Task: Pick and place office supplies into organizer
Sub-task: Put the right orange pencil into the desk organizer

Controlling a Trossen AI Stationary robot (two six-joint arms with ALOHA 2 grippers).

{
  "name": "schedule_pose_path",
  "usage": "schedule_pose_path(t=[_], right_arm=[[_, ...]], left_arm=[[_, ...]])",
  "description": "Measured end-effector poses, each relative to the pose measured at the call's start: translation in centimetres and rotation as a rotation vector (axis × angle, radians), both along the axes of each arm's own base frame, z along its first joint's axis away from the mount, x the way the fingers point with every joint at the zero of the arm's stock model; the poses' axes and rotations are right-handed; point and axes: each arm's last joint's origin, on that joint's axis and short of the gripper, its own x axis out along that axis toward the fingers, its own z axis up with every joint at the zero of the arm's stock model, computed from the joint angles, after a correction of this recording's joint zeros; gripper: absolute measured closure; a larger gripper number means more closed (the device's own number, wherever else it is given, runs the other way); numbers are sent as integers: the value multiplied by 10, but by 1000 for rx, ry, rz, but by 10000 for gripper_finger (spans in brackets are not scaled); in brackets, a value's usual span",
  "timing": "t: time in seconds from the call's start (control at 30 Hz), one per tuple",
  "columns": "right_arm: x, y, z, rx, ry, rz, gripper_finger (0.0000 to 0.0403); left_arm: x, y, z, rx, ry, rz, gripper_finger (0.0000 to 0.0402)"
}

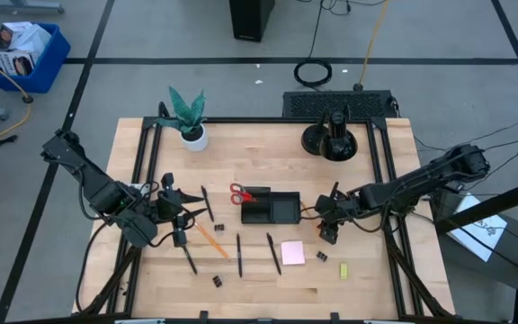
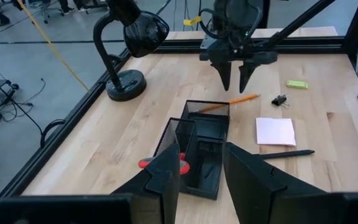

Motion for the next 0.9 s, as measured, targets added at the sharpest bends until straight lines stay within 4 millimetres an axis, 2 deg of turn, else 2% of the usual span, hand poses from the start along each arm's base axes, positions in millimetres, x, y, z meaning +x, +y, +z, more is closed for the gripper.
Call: schedule_pose_path(t=[0.2, 0.5, 0.9], right_arm=[[2, 0, -9, -10, 46, -3, 216], [16, 4, -4, -7, 36, 0, 216], [17, 4, -10, 4, 74, -47, 216]], left_arm=[[0, 0, 0, 0, 0, 0, 275], [0, 0, 0, 0, 0, -1, 275], [0, 0, 0, 1, 6, -9, 275]])
